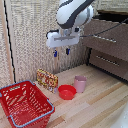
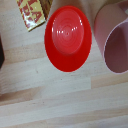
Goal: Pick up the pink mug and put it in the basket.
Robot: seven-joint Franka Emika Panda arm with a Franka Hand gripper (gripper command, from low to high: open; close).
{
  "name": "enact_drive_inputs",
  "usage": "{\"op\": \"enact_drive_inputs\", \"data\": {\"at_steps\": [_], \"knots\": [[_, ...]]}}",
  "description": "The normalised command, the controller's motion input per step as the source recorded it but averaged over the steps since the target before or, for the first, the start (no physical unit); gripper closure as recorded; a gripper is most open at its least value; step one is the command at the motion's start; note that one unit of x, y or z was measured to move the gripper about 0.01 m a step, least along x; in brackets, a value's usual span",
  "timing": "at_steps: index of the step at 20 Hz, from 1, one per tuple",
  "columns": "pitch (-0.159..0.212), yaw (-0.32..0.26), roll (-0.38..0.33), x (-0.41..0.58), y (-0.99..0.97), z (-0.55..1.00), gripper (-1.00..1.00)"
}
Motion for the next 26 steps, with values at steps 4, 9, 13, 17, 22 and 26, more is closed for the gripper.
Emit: {"op": "enact_drive_inputs", "data": {"at_steps": [4, 9, 13, 17, 22, 26], "knots": [[0.0, -0.087, 0.043, -0.299, -0.58, -0.25, -1.0], [0.0, -0.129, 0.056, -0.343, -0.69, -0.3, -1.0], [0.0, -0.122, 0.05, -0.35, -0.65, -0.33, -1.0], [0.0, -0.108, 0.007, -0.376, -0.44, -0.34, -1.0], [0.005, -0.113, 0.0, -0.358, -0.31, -0.33, -1.0], [0.007, -0.11, -0.001, -0.315, -0.3, -0.41, -1.0]]}}
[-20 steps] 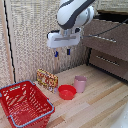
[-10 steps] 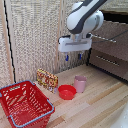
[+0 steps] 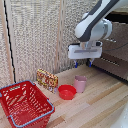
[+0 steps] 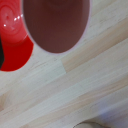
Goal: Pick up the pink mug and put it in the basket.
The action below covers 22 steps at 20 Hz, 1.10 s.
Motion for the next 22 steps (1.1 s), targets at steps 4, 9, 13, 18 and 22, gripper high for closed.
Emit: {"op": "enact_drive_inputs", "data": {"at_steps": [4, 9, 13, 18, 22], "knots": [[0.0, -0.077, -0.015, -0.231, -0.23, -0.49, -1.0], [0.0, -0.037, -0.064, -0.135, -0.07, -0.56, -1.0], [0.0, -0.002, -0.084, -0.026, 0.0, -0.48, -1.0], [0.001, 0.0, -0.067, 0.0, 0.0, -0.24, 1.0], [0.01, 0.0, -0.011, -0.001, 0.0, -0.05, 1.0]]}}
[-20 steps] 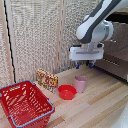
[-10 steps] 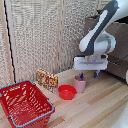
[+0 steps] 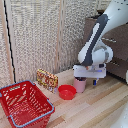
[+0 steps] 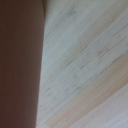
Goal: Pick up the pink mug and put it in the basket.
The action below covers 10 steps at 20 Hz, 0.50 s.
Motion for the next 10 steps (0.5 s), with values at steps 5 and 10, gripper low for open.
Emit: {"op": "enact_drive_inputs", "data": {"at_steps": [5, 10], "knots": [[-0.008, -0.005, 0.0, -0.014, 0.0, -0.01, 1.0], [-0.054, -0.002, 0.0, -0.006, 0.0, 0.08, 1.0]]}}
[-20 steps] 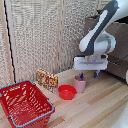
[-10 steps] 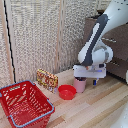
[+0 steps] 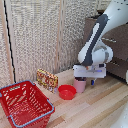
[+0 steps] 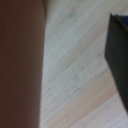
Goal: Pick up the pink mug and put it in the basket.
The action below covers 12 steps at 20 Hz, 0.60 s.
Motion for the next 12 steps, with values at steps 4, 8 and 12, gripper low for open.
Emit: {"op": "enact_drive_inputs", "data": {"at_steps": [4, 8, 12], "knots": [[-0.014, 0.004, 0.0, 0.011, -0.01, 0.25, 1.0], [-0.019, 0.014, 0.0, 0.019, -0.03, 0.39, 1.0], [-0.023, 0.022, 0.001, 0.139, -0.1, 0.68, 1.0]]}}
